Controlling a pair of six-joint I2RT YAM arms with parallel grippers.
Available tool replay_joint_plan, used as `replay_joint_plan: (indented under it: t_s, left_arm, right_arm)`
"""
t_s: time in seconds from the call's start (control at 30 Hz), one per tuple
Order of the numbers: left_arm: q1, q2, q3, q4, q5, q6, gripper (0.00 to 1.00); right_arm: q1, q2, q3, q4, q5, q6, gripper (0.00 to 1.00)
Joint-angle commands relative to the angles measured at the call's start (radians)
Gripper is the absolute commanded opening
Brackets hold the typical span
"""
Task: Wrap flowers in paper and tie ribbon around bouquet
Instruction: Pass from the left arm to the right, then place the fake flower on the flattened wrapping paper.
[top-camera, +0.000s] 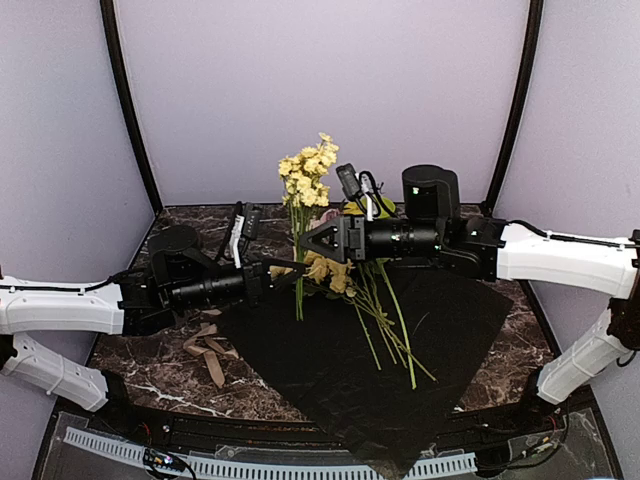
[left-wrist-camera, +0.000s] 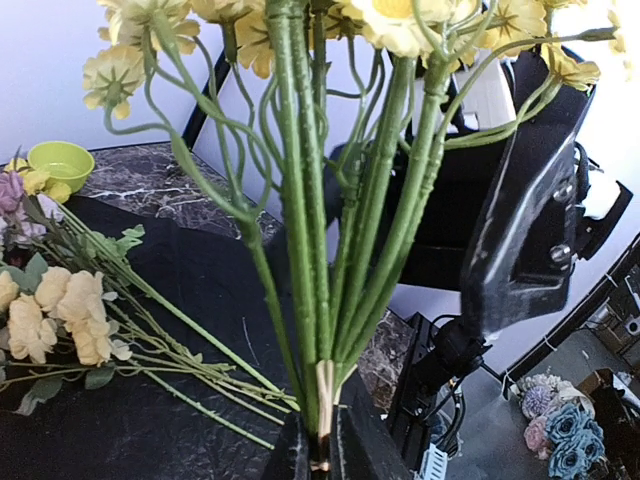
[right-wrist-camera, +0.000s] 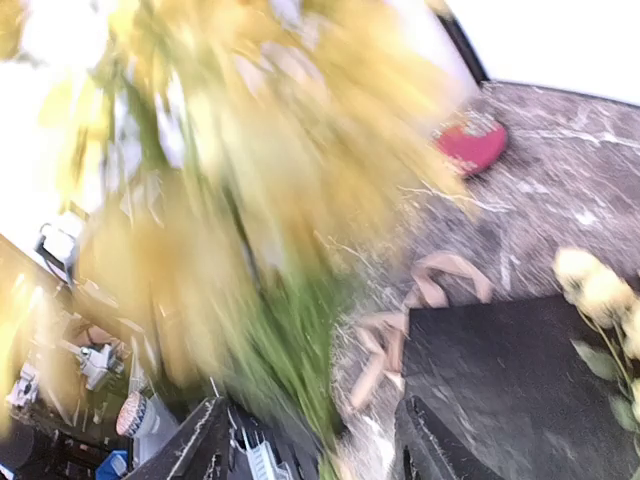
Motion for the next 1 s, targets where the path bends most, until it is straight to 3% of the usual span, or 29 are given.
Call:
replay_joint_plan:
  t_s: [0.0,0.03,0.17,0.27,0.3,0.37,0.4,0.5,0.6,0.67,0.73,0.87,0.97]
  left_arm:
    - [-0.033,0.053,0.042,0.208,-0.016,-0.032,0.00]
    - [-0.042,0.069,0.052,0.211,-0.009,-0.025,0.00]
    - [-0.063,0.102,0.074,0.200,-0.007,-0.010,0.00]
    - [-0.065,0.104,0.060,0.189,-0.018,-0.025,0.00]
    - [-0.065,0.104,0.059,0.166,-0.030,-0.037,0.04]
    - [-0.065,0.107,0.067,0.083,-0.051,-0.031,0.47]
    - [-0.065,0.109,0.079,0.003,-0.075,-0.024,0.56]
    - [-0.061,0.134,0.120,-0.324,-0.252,-0.041,0.59]
    - [-0.050,0.214,0.144,-0.600,-0.374,-0.093,0.60]
    - [-0.049,0.268,0.132,-0.637,-0.359,-0.099,0.62]
    - [-0.049,0.322,0.120,-0.644,-0.345,-0.111,0.63]
    - [-0.049,0.417,0.176,-0.722,-0.386,-0.095,0.64]
    - [-0.048,0.458,0.223,-0.791,-0.426,-0.062,0.66]
  right_arm:
    - [0.024,0.053,0.064,0.109,0.015,0.032,0.57]
    - [0.025,0.056,0.056,0.115,0.026,0.043,0.54]
    - [0.024,0.037,0.023,0.129,0.058,0.059,0.00]
    - [0.018,0.011,0.017,0.046,0.157,0.052,0.00]
    - [0.011,0.003,0.022,-0.001,0.184,0.045,0.00]
    - [-0.012,-0.008,0.030,-0.131,0.222,0.016,0.00]
    - [-0.027,-0.012,0.031,-0.194,0.247,0.000,0.00]
    - [-0.089,-0.013,0.014,-0.414,0.352,-0.031,0.00]
    - [-0.186,-0.017,-0.094,-0.436,0.294,-0.030,0.00]
    - [-0.256,0.003,-0.149,-0.393,0.210,-0.018,0.00]
    - [-0.281,0.058,-0.138,-0.387,0.223,-0.042,0.00]
    - [-0.295,0.231,0.007,-0.530,0.271,-0.147,0.20]
    - [-0.301,0.292,0.093,-0.624,0.382,-0.187,0.44]
